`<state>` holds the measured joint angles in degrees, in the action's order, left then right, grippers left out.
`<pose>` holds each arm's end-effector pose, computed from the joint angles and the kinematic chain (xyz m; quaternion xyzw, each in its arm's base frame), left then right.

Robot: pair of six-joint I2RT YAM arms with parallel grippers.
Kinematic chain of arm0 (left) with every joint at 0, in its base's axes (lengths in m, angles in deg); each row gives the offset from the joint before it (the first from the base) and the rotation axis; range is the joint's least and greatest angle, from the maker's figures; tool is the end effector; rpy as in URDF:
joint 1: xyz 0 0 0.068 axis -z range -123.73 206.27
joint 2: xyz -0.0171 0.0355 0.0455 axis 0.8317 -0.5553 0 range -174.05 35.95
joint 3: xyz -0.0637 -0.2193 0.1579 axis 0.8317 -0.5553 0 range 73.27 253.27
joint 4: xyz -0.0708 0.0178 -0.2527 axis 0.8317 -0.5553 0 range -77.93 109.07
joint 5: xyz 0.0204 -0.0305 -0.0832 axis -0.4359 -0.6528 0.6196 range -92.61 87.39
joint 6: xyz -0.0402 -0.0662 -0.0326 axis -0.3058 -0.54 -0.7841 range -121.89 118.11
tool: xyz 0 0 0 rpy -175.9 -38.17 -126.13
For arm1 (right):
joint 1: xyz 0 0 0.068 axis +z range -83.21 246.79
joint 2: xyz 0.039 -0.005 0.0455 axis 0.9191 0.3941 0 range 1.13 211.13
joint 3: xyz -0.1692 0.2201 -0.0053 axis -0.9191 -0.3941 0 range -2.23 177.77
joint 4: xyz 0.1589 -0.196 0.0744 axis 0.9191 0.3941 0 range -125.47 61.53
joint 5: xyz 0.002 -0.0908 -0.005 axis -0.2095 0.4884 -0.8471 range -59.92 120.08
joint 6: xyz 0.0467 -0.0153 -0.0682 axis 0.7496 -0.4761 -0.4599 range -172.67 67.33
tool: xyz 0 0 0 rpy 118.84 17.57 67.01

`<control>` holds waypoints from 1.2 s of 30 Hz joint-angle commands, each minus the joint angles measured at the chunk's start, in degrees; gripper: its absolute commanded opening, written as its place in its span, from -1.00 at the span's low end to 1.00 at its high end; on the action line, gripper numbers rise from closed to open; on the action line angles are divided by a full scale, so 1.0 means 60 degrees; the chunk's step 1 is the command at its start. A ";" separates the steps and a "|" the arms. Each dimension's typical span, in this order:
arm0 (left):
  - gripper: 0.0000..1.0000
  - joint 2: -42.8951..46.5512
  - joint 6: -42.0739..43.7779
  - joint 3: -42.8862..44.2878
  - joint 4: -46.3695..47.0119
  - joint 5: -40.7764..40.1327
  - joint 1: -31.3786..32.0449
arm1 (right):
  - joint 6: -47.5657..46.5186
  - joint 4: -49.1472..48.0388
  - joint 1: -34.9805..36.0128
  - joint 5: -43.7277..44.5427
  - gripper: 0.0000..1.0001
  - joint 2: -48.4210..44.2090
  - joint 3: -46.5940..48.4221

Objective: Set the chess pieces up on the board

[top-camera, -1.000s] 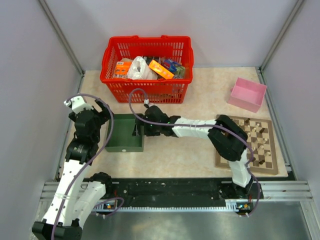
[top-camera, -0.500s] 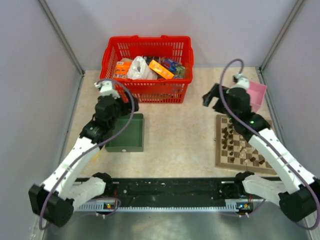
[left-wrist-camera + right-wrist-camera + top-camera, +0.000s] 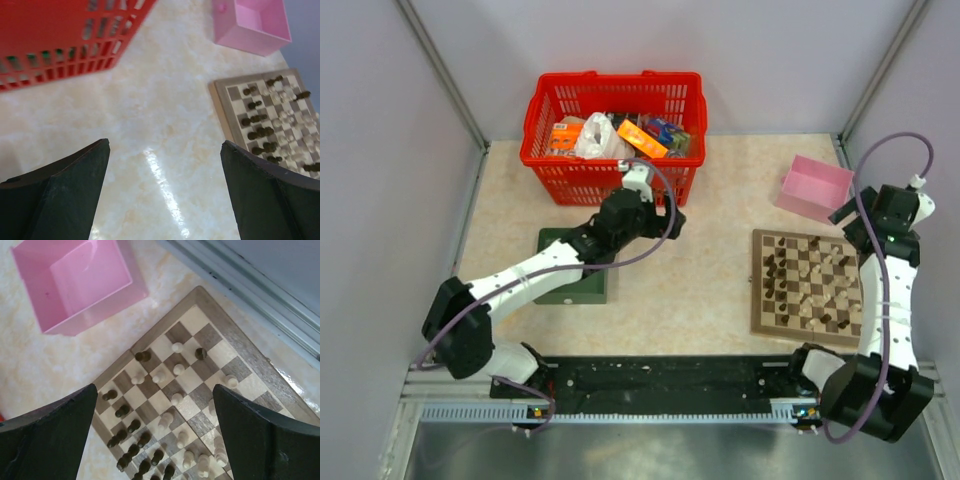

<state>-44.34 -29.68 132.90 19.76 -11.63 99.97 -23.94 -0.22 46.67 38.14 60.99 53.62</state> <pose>0.2715 -0.2435 0.2977 0.0683 0.8148 -0.2820 0.5019 0.2302 -0.0954 0.2958 0.4001 0.8082 -0.0312 0.4311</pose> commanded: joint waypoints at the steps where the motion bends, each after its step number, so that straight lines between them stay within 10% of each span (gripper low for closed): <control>1: 0.95 -0.0767 -0.0099 0.0709 0.0866 0.0944 0.0669 | 0.0674 -0.0073 -0.0528 0.1012 0.98 0.0088 0.0081; 8: 0.93 -0.1705 -0.0158 0.0900 0.1218 0.1985 0.1066 | 0.1612 -0.0425 -0.0718 0.2875 0.98 0.0029 -0.0724; 36: 0.93 -0.3947 -0.0407 0.1838 0.1731 0.3128 0.1256 | 0.2155 -0.2710 -0.3971 0.1354 0.81 0.1347 -0.2893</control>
<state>-67.21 -31.01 141.25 25.68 5.75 107.32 -11.46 -12.81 24.86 46.46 67.63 37.03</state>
